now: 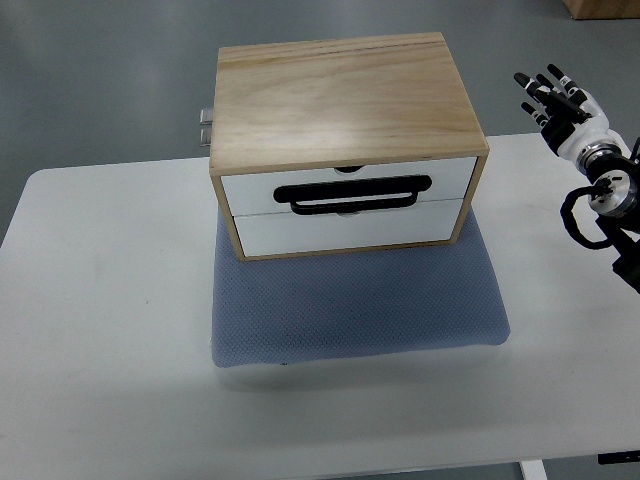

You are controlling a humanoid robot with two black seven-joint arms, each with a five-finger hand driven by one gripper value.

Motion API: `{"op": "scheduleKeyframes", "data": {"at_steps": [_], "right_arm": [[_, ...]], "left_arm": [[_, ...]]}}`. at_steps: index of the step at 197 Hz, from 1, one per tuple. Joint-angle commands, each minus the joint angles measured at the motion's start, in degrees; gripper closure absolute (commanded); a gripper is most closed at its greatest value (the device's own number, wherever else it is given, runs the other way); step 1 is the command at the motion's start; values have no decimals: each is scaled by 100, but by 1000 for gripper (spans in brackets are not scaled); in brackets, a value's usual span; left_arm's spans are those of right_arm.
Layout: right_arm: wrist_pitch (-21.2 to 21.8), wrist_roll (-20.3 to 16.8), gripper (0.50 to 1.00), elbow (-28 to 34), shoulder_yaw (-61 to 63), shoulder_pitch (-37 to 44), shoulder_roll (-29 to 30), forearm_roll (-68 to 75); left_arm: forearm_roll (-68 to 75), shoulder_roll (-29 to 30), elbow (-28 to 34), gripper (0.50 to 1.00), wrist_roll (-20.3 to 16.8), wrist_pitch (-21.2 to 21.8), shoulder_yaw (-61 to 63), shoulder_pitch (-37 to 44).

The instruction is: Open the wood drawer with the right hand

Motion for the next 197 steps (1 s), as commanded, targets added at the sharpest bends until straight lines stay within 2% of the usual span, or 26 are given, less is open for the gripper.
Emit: {"op": "scheduleKeyframes", "data": {"at_steps": [1, 126, 161, 197], "right_arm": [[-1, 4, 556, 0, 0, -15, 0, 0], [17, 4, 556, 0, 0, -24, -35, 0], [298, 4, 556, 0, 0, -32, -88, 0], [324, 13, 556, 0, 9, -68, -97, 9]], "left_arm": [[4, 0, -8, 500, -1, 3, 0, 0], [-5, 0, 27, 500, -19, 11, -9, 9], [-5, 0, 18, 500, -19, 11, -9, 9], [-5, 0, 18, 500, -19, 11, -9, 9]]}}
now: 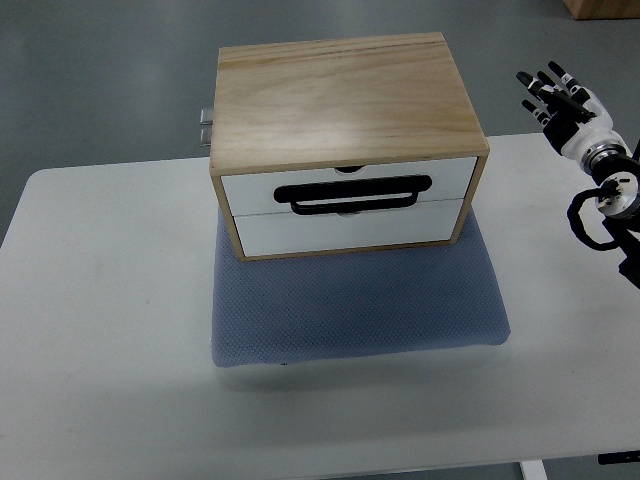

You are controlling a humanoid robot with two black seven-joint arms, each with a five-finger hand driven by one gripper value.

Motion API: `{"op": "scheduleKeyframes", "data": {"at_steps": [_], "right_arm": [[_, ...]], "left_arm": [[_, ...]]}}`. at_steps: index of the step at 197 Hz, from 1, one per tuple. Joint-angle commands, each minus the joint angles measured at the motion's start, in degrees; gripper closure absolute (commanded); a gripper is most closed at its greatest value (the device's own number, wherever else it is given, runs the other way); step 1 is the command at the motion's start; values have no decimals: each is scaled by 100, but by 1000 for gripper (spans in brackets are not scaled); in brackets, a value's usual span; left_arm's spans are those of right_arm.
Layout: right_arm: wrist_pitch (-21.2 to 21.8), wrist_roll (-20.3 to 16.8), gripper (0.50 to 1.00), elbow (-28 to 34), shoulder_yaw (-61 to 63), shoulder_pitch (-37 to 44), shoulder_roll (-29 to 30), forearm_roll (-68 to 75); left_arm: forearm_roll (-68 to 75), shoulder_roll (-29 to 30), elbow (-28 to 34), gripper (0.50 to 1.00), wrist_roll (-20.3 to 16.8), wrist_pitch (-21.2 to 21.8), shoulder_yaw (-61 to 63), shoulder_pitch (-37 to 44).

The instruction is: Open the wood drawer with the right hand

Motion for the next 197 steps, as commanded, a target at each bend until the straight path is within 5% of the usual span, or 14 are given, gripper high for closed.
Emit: {"op": "scheduleKeyframes", "data": {"at_steps": [1, 197], "right_arm": [[11, 2, 556, 0, 2, -14, -3, 3], [293, 64, 556, -18, -7, -14, -38, -6]], "left_arm": [[1, 0, -6, 500, 0, 0, 0, 0], [1, 0, 3, 500, 0, 0, 0, 0]]}}
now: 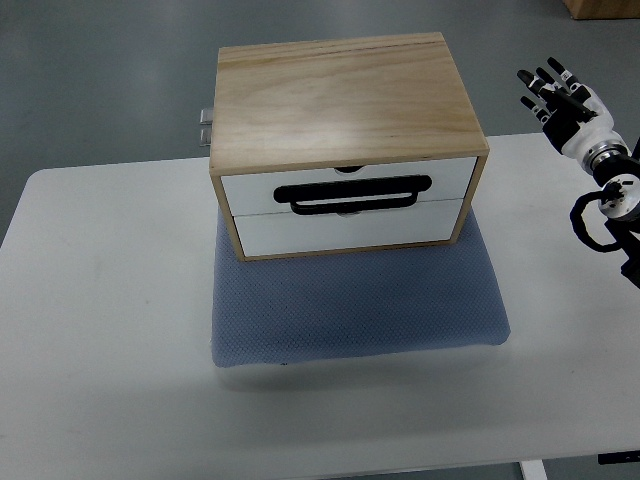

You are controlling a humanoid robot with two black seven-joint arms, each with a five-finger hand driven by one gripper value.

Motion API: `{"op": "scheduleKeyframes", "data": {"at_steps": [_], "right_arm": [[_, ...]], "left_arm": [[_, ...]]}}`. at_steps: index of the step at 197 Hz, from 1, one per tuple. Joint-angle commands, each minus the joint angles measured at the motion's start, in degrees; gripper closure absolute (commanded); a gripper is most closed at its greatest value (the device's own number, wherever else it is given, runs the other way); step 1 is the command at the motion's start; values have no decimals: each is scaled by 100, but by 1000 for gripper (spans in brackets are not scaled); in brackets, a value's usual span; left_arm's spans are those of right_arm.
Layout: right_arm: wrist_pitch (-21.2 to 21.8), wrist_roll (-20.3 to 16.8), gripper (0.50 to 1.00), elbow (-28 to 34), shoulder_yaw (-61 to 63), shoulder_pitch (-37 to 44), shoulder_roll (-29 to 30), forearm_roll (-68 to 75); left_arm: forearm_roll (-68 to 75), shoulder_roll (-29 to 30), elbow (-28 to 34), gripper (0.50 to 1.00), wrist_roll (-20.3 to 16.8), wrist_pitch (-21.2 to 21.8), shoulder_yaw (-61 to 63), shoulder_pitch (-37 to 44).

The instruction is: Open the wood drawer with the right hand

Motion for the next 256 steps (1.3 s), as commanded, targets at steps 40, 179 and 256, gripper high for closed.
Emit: {"op": "scheduleKeyframes", "data": {"at_steps": [40, 179, 256], "right_arm": [[39, -1, 556, 15, -45, 78, -168, 4], [1093, -62, 556, 727, -2048, 1378, -1776, -40], [2420, -62, 556, 2256, -4746, 3698, -2761, -321]], "left_arm": [[-1, 0, 3, 500, 0, 0, 0, 0], [-1, 0, 3, 500, 0, 0, 0, 0], [-1, 0, -6, 500, 0, 0, 0, 0]]}}
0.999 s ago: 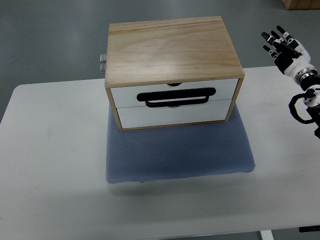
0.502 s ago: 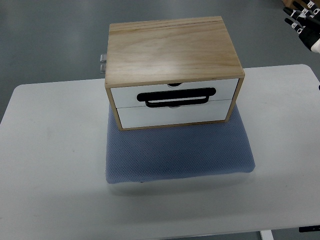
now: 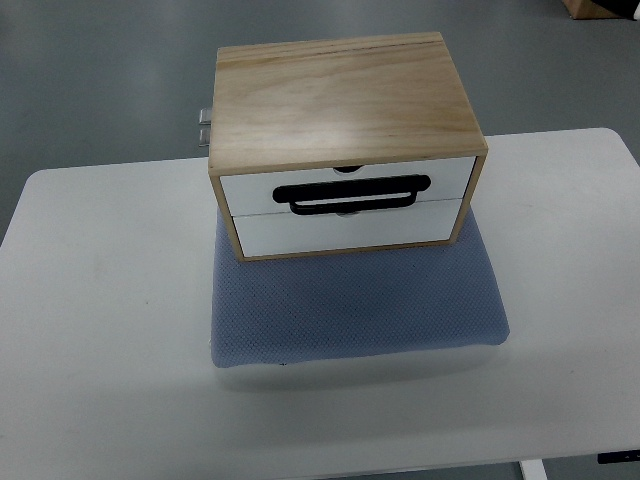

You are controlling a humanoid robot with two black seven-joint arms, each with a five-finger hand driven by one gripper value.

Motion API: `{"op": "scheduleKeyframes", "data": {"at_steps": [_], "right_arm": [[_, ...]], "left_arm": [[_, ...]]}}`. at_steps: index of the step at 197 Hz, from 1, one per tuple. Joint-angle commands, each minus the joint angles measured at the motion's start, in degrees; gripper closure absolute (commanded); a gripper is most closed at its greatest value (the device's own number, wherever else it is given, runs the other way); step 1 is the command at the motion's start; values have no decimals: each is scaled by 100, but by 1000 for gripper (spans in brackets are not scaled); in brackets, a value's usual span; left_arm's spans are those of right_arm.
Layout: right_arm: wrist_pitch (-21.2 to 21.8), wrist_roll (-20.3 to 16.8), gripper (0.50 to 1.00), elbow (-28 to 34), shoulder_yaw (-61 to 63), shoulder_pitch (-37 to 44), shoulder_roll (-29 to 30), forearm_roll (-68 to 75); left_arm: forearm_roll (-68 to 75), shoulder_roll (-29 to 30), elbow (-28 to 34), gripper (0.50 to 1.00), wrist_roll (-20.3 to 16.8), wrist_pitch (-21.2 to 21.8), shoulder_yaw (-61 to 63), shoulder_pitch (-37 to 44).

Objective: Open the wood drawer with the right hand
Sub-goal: 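Move the right hand over the box toward the upper white drawer, then lower the right hand and hook its fingers behind the upper drawer's black handle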

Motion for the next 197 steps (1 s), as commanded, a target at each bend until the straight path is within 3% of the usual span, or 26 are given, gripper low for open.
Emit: {"op": "scheduleKeyframes", "data": {"at_steps": [1, 38, 96, 97, 118, 197], "right_arm": [[399, 1, 556, 447, -688, 664, -186, -182], [419, -8, 556, 1080, -1541, 1718, -169, -744], [419, -157, 556, 2108, -2341, 2677, -72, -1351], [419, -253, 556, 2456, -2619, 2938, -46, -1360], [419, -333, 556, 2969, -3008, 3283, 95, -1377], [419, -772, 558, 3400, -3659, 3723, 658, -1368]], "left_arm": [[0, 0, -6, 500, -1, 0, 0, -1], [0, 0, 3, 500, -1, 0, 0, -1], [0, 0, 3, 500, -1, 0, 0, -1], [0, 0, 3, 500, -1, 0, 0, -1], [0, 0, -6, 500, -1, 0, 0, -1], [0, 0, 3, 500, -1, 0, 0, -1]]}}
